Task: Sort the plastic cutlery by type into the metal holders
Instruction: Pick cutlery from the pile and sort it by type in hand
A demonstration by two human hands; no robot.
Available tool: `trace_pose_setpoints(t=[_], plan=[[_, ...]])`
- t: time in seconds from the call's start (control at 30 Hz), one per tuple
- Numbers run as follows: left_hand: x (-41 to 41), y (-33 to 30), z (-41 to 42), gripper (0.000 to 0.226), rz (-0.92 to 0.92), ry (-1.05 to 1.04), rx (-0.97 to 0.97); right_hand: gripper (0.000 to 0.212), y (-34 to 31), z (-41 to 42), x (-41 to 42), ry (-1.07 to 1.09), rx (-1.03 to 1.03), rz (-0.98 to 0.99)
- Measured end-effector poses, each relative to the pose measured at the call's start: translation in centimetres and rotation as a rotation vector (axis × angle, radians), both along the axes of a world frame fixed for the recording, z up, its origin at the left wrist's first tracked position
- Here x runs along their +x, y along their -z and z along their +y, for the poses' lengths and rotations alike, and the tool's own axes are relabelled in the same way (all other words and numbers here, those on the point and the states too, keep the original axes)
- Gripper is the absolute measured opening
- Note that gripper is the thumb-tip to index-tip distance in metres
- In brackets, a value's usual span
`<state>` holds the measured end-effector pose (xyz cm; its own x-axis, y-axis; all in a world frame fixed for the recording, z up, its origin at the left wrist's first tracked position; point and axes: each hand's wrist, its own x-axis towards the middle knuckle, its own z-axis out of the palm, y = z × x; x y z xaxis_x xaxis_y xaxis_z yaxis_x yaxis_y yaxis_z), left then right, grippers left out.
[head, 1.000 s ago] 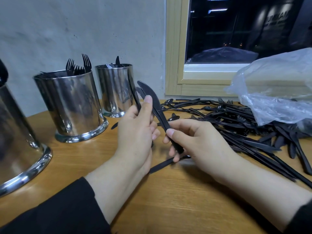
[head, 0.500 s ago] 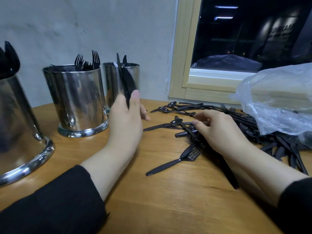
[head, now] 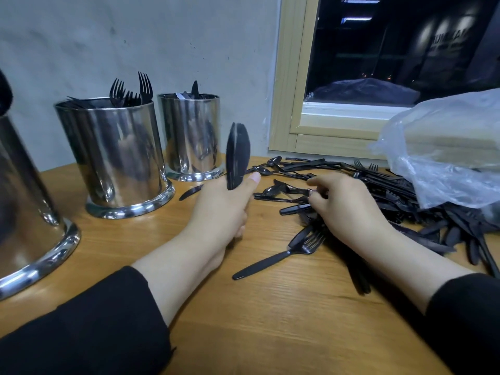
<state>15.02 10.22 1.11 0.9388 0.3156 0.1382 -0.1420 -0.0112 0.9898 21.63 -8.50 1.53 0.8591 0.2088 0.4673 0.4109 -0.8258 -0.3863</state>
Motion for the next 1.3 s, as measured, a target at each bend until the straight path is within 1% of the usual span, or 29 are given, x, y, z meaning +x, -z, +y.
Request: trace_pose_setpoints(t=[0.13,0.2,0.27,0.37,0.47,0.57,0.63,0.67,0.77,0.9,0.97,1.07,1.13,1.23,1.3], plan=[[-0.3,-0.4,-0.2,0.041,0.035,-0.030,-0.085,0.025,-0.3,-0.3,-0.9,-0.060,0.218,-0.258],[-0.4,-0.5,-0.3,0.044,0.058,0.013,-0.122,0.022,-0.5,0.1,-1.7,-0.168,0.213,-0.409],[-0.6,-0.6,-0.5,0.046,0.064,0.071,-0.175,0.020,-0.3,0.8,-2.8,-0.320,0.124,-0.515],[-0.7,-0.5,-0.7,0.036,0.039,0.152,-0.261,0.019,0.4,2.3,-4.6,-0.527,-0.036,-0.497],[-0.5,-0.5,-0.7,0.029,0.028,0.113,-0.304,0.024,0.6,3.1,-5.8,-0.578,-0.100,-0.382],[-0.2,-0.6,-0.5,0.029,0.009,-0.017,-0.190,0.025,-0.2,1.8,-5.9,-0.494,-0.007,-0.321],[-0.1,-0.7,-0.4,0.032,-0.025,-0.071,-0.114,0.020,-0.9,0.0,-5.3,-0.359,0.056,-0.284],[-0.1,-0.7,-0.4,0.032,-0.049,-0.076,-0.087,0.018,-1.1,-1.2,-4.8,-0.277,0.055,-0.244],[-0.5,-0.5,-0.7,0.028,-0.090,-0.034,0.042,0.019,-1.1,-4.4,-3.4,-0.086,-0.019,-0.106],[-1.2,0.0,-1.5,0.021,-0.035,0.136,0.191,0.034,-0.8,-5.6,-3.3,0.020,-0.138,0.062],[-1.2,0.2,-1.5,0.021,-0.024,0.140,0.209,0.037,-0.7,-5.3,-3.4,0.054,-0.204,0.105],[-1.1,0.1,-1.3,0.022,-0.008,0.101,0.159,0.033,-0.6,-4.9,-3.4,0.069,-0.232,0.101],[-1.2,-0.1,-1.1,0.025,0.002,0.074,0.116,0.030,-0.7,-5.0,-3.3,0.070,-0.188,0.085],[-1.2,-0.3,-1.1,0.028,0.013,0.039,0.079,0.029,-0.9,-5.3,-3.2,0.049,-0.042,-0.025],[-1.3,-0.4,-1.0,0.034,0.013,0.056,0.048,0.028,-1.1,-5.1,-3.4,0.012,0.088,-0.139]])
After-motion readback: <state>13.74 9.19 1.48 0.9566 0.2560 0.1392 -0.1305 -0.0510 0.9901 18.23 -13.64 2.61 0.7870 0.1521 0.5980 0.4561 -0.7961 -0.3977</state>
